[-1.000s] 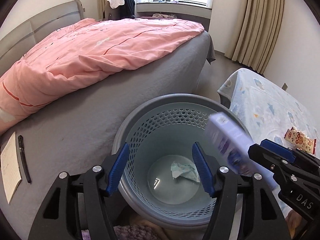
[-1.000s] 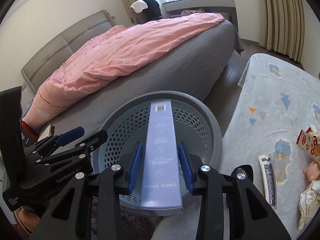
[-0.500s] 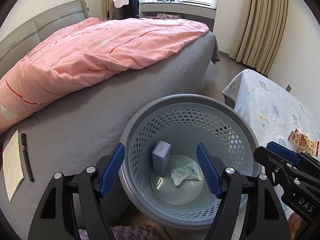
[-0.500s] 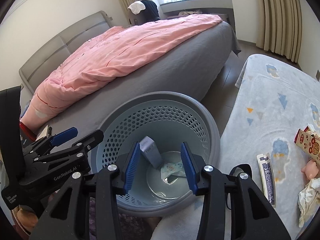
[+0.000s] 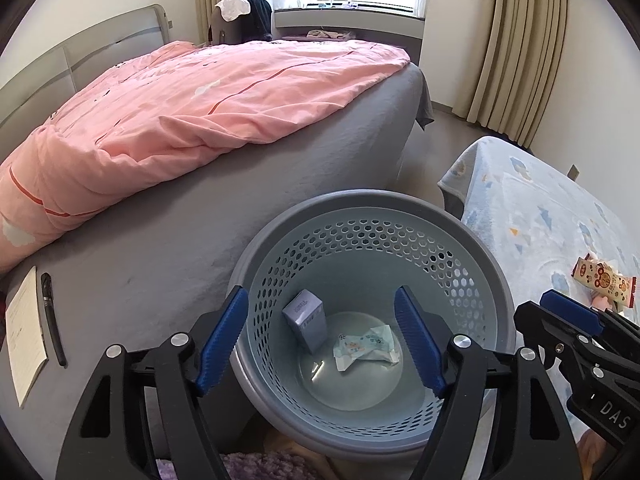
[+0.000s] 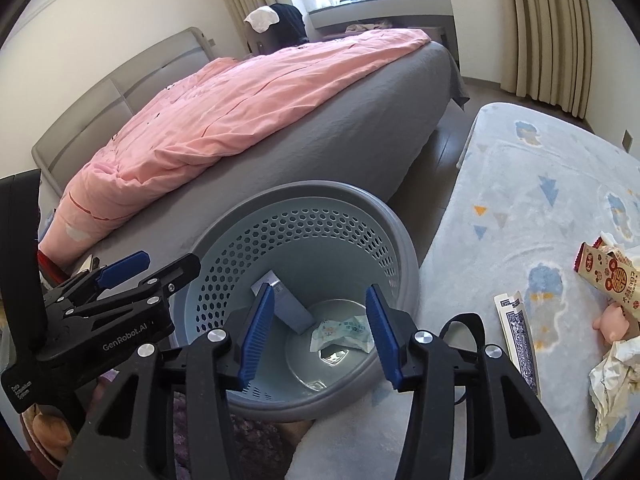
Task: Collect trash
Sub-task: 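Move both tools back from the wastebasket toward the mattress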
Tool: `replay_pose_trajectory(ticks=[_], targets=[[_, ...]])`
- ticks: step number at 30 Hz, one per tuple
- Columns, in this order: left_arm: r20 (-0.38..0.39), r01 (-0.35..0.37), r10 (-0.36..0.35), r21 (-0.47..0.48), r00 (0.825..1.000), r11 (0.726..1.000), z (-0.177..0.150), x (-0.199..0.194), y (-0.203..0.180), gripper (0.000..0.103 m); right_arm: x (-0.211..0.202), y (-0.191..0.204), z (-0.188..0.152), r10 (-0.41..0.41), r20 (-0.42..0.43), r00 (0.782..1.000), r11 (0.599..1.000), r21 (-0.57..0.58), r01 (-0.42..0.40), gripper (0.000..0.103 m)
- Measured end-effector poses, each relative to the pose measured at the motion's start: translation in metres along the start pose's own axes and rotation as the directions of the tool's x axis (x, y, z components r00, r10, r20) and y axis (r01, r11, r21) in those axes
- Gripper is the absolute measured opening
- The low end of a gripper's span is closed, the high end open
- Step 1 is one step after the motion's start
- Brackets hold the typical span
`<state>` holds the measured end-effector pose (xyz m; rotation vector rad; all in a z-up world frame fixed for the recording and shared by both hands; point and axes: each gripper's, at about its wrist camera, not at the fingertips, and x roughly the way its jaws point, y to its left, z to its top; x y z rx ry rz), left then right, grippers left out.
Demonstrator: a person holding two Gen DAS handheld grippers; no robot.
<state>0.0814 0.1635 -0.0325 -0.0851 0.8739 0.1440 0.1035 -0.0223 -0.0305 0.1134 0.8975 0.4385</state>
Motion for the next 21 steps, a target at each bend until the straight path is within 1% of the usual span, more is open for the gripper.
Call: replay_pose_trajectory(ticks=[9,21], targets=[[0.021,0.015,-0.016,0.049,1.0,0.999,-0.003,-0.007,-0.022,0.072,-0.021,-0.019,-0.012,-0.04,0.019,0.999,0.998,0.041,0.039,0.047],[0.046,0.067,-0.072,0.108,0.996,0.992,-0.005,-0.02,-0.057,0.073,-0.056,-0.056,-0.035,-0.118,0.03,0.993,0.987,0.112,0.114,0.048]])
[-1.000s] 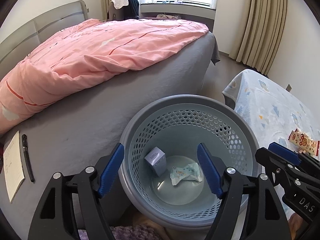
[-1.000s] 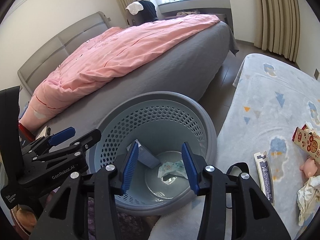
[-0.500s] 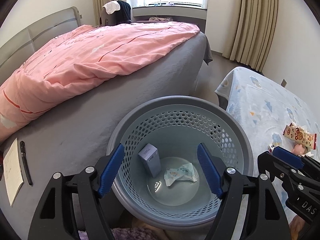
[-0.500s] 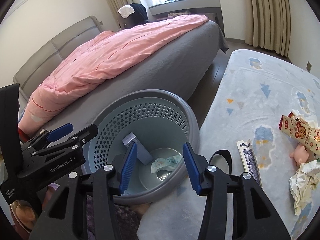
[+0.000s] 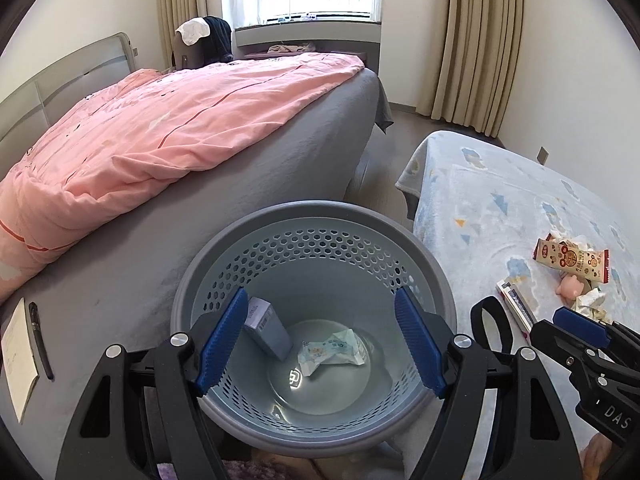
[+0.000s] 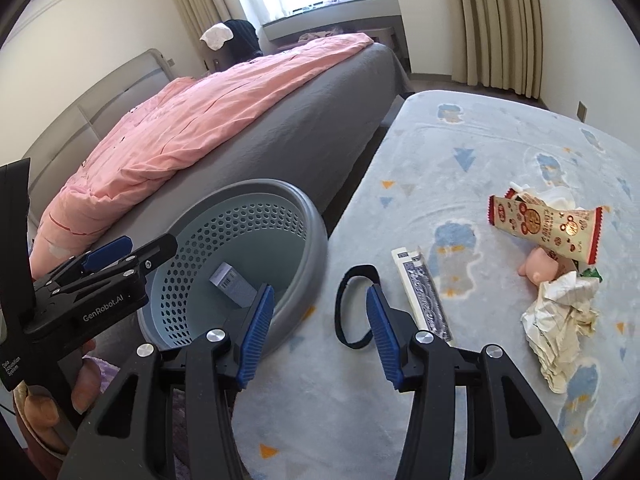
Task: Collect trash
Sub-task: 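Move both tools back from the wastebasket toward the mattress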
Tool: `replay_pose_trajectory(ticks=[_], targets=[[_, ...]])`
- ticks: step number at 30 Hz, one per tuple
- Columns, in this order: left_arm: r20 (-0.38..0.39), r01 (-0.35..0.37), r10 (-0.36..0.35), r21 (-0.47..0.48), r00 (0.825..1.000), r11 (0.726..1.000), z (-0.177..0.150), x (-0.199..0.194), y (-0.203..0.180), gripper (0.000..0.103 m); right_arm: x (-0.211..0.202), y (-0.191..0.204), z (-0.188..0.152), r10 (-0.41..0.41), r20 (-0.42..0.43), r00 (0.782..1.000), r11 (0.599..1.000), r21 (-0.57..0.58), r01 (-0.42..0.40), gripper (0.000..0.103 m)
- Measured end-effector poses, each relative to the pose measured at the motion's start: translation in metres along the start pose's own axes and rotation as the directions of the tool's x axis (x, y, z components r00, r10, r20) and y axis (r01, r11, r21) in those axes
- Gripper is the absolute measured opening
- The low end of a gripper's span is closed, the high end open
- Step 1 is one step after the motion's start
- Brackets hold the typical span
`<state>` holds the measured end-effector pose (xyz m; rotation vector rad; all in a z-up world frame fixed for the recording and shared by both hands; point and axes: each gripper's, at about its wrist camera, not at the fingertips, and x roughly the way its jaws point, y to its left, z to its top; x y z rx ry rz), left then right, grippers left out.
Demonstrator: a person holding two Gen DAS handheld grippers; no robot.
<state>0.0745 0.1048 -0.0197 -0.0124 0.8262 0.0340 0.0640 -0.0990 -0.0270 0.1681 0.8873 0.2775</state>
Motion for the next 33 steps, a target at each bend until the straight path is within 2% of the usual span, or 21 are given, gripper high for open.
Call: replay_pose_trajectory(ticks=[17,33], targets=[[0.023,0.09,-0.092,0.094,0.995,0.991,-0.004,-0.016,-0.058,0.073,-0.052,-0.064,-0.03,-0.129,0.034,0.991,0.986,0.115,0.124,0.051],[-0.007,0.12,-0.12,0.172,0.993,0.978,-0.016,-0.008,-0.106,0.073,-0.075,-0.127,-0.055,-0.199,0.037,0.979,0.956,0.229,0.186,0.053]])
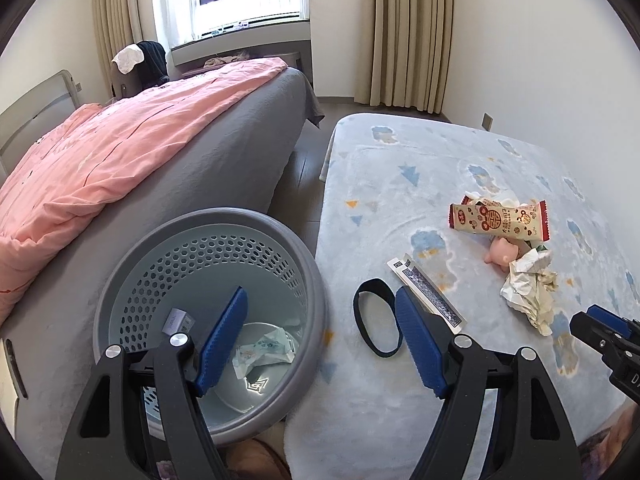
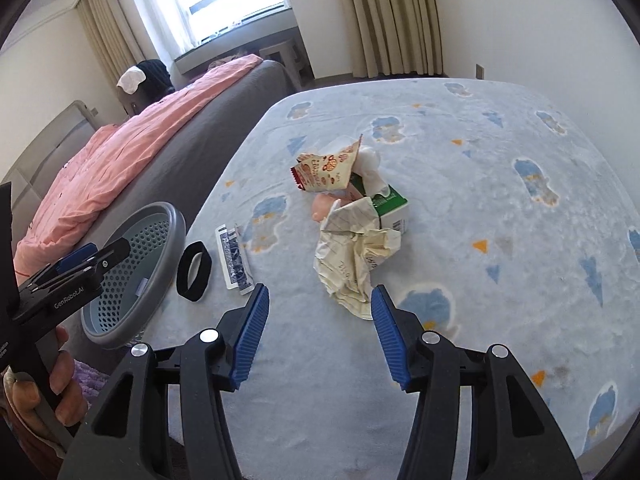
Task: Collect trash
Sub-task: 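Move both tools back from the wastebasket toward the mattress, then grasp the crumpled cream paper with the right tool and lift it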
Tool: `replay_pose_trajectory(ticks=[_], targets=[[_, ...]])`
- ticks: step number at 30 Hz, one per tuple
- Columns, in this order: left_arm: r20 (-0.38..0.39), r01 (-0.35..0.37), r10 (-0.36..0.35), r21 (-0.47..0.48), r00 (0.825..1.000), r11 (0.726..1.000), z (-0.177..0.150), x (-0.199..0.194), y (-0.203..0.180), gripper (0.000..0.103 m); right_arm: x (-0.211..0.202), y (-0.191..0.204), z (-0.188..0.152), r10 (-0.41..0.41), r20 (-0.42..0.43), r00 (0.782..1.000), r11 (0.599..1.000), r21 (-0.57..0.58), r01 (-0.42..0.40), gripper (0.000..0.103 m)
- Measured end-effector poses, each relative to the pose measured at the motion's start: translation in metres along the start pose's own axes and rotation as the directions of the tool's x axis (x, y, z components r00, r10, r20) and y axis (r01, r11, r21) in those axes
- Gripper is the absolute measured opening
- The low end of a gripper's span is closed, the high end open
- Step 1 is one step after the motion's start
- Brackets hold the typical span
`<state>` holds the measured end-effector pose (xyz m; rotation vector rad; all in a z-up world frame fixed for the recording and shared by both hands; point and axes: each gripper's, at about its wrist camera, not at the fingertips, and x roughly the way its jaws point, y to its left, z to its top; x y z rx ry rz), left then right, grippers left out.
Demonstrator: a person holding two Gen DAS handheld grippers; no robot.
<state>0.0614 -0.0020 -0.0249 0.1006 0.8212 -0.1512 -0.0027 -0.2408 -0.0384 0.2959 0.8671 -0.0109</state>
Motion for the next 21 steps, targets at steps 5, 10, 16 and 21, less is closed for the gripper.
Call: replay_pose_trajectory(ticks=[5,10,16,21], targets=[[-0.007,0.011,-0.011,0.017,1.0,1.0,-0.001,0.005,-0.014,0.073,0.002,-0.013,-0.003,-0.005,0.0,1.0,1.0,0.023,0.005,0.056],[-0.008,0.02,-0.02,0.036,1.0,0.999,-0.001,0.009,-0.027,0.073,0.005,-0.023,-0.005,-0.006,0.001,1.0,0.999,0.036,0.006,0.059],[-0.02,0.019,-0.018,0.051,1.0,0.999,-0.001,0.015,-0.035,0.073,0.01,-0.033,-0.006,0.002,-0.003,1.0,0.998,0.06,-0.002,0.06],[-0.028,0.021,-0.02,0.053,0.999,0.998,-0.002,0.02,-0.039,0.073,0.013,-0.032,-0.008,-0.005,-0.007,1.0,0.999,0.047,0.005,0.063]])
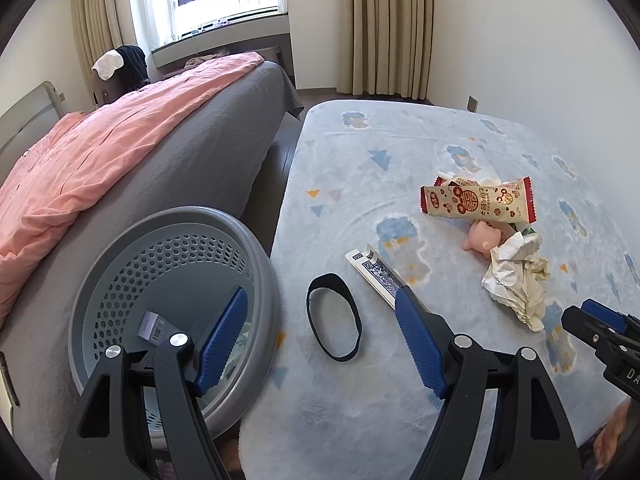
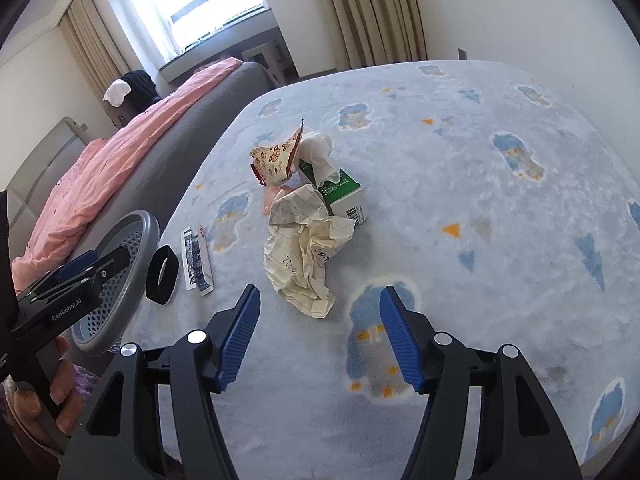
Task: Collect trash
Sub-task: 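Grasp the crumpled cream paper with the right tool and lift it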
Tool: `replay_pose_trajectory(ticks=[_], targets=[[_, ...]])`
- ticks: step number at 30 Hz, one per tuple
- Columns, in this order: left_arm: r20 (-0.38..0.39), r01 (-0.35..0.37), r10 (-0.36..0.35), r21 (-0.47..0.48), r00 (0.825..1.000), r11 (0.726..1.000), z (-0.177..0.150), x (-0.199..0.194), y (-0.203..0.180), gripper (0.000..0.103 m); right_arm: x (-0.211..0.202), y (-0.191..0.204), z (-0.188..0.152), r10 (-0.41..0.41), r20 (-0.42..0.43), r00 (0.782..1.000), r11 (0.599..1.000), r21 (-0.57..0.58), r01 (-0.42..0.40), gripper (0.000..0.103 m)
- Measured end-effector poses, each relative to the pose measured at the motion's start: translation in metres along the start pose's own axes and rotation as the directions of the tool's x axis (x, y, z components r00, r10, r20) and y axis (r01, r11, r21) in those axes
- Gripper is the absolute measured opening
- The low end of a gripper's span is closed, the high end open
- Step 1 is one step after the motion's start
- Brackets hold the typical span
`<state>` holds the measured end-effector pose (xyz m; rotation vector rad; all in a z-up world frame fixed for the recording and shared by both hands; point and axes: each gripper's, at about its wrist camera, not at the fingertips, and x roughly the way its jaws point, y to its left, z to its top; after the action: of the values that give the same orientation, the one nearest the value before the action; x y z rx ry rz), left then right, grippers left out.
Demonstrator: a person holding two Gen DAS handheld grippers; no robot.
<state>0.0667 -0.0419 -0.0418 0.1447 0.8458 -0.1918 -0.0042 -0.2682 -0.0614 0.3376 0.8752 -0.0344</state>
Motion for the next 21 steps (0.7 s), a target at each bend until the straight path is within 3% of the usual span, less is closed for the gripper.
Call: replay_pose_trajectory(ticks=[13,21], targets=[[-0.016,-0.012,0.012,0.011,1.0,1.0,0.001,0.009,-0.006,0.073,0.019,0.008,0.011,-0.016,-0.003,1.0,1.0,-0.025,0.016,0.072],[-0.03,-0.035,0.034,-0.028,0.999,0.999,0.004,0.015,0.009,0.073,0.04,0.021,0.02,-0.043,0.0,0.999,0.998,-0.054,0.043,0.085]])
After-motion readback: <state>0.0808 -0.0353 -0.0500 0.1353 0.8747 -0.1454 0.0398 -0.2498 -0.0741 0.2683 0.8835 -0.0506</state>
